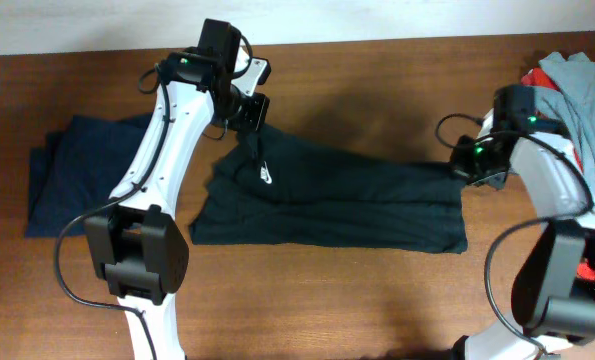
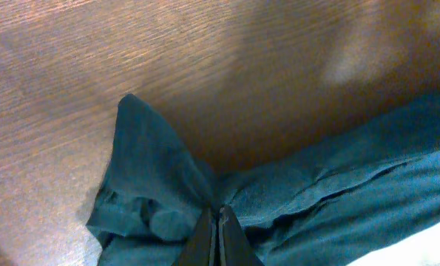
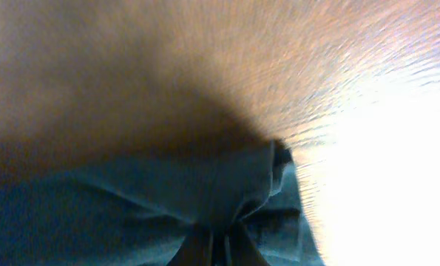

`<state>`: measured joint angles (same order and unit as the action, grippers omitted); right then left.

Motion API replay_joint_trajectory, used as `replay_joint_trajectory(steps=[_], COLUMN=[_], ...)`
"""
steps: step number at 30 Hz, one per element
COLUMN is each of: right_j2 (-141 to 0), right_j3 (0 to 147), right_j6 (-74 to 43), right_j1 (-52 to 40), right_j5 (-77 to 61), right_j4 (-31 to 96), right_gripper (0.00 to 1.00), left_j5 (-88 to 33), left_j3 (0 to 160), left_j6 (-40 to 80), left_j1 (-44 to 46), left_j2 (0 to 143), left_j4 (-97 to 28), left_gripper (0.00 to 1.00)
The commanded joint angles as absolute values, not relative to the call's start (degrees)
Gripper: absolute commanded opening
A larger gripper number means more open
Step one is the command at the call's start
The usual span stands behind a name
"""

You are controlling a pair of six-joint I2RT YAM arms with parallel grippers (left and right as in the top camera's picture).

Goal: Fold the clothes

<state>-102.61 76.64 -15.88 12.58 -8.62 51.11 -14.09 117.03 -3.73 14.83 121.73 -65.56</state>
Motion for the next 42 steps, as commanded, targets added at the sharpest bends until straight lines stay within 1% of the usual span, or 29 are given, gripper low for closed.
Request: replay_joint_trajectory(steps=[1,7,11,13,14,16,17,19,20,21,22,23,25,26,27,29,30,31,33,35,40,42], right_j2=[-100.8,-100.8,-100.9,-100.9,-100.9,-100.9,-100.9,-100.9,-100.9,-100.9,-100.9,-100.9,-100.9,-100.9,-100.9,-100.9,-100.9,-100.9,-101.0,-101.8,-106.5,-108.8], right_j3=[78.7,78.7,78.7,78.7,78.7,78.7,78.7,78.7,78.7,78.7,78.7,78.7,78.7,78.7,78.7,78.7,78.7,78.7,78.2,77.4,75.5,75.4], right_j6=[-15.2,-15.2,-15.2,-15.2,-15.2,-15.2,-15.2,-15.2,-15.2,-15.2,-15.2,-15.2,-15.2,-15.2,-15.2,-16.0,-17.8,-18.2,-18.2,-16.7,-5.7,-4.6], right_j1=[13.3,13.3,13.3,13.3,13.3,13.2,13.2,13.2,13.2,13.2,13.2,13.2,13.2,13.2,13.2,13.2,13.3,13.3,14.4,16.5,23.8,26.3], right_j5=[-6.8,-6.7,-6.6,-6.3,-5.7,-5.5,-5.5,-5.2,-5.2,-5.1,-5.1,-5.1,-5.0,-5.0,-4.1,-0.6,1.8,2.0,0.0,-3.7,-17.3,-18.2], right_j4=[53.8,60.8,64.2,65.0,65.7,66.4,67.0,67.5,67.5,67.5,67.5,67.6,68.2,68.5,69.0,69.5,69.5,69.2,67.2,65.3,63.9,64.3], right_gripper=[0.04,0.04,0.04,0.04,0.04,0.04,0.04,0.07,0.1,0.21,0.3,0.47,0.62,0.63,0.65,0.71,0.8,0.82,0.86,0.87,0.89,0.89], left_j5=[-13.6,-13.5,-8.2,-7.4,-7.4,-7.4,-7.4,-7.4,-7.4,-7.2,-6.2,-4.0,-2.0,-1.9,-1.9,-1.9,-1.9,-1.9,-2.2,-2.2,-2.1,-2.1], left_j3=[118.5,118.5,118.3,118.2,118.2,118.2,118.2,118.2,118.2,118.2,118.2,118.2,118.2,118.2,118.2,118.2,118.2,118.2,118.2,118.2,118.2,118.2], left_j6=[-4.9,-4.9,-4.9,-4.9,-4.9,-4.9,-4.9,-4.9,-4.9,-4.9,-4.9,-4.9,-4.9,-4.9,-4.9,-4.8,-4.9,-4.9,-4.8,-4.8,-4.8,-4.8], left_j1=[14.5,14.5,14.5,14.5,14.5,14.5,14.5,14.5,14.5,14.5,14.5,14.5,14.5,14.5,14.5,14.5,14.5,14.5,14.5,14.6,14.6,14.6], left_j2=[121.4,121.4,121.4,121.4,121.4,121.4,121.4,121.4,121.4,121.4,121.4,121.4,121.4,121.4,121.4,121.4,121.4,121.4,121.4,121.4,121.4,121.4], left_j4=[-68.9,-79.1,-84.3,-85.9,-86.7,-87.1,-87.1,-87.2,-87.3,-87.5,-87.7,-87.8,-87.7,-87.6,-87.4,-87.0,-86.3,-85.8,-83.6,-82.7,-82.4,-81.8], left_gripper=[0.01,0.01,0.01,0.02,0.05,0.07,0.09,0.14,0.18,0.25,0.27,0.28,0.28,0.28,0.33,0.38,0.43,0.45,0.53,0.56,0.57,0.57])
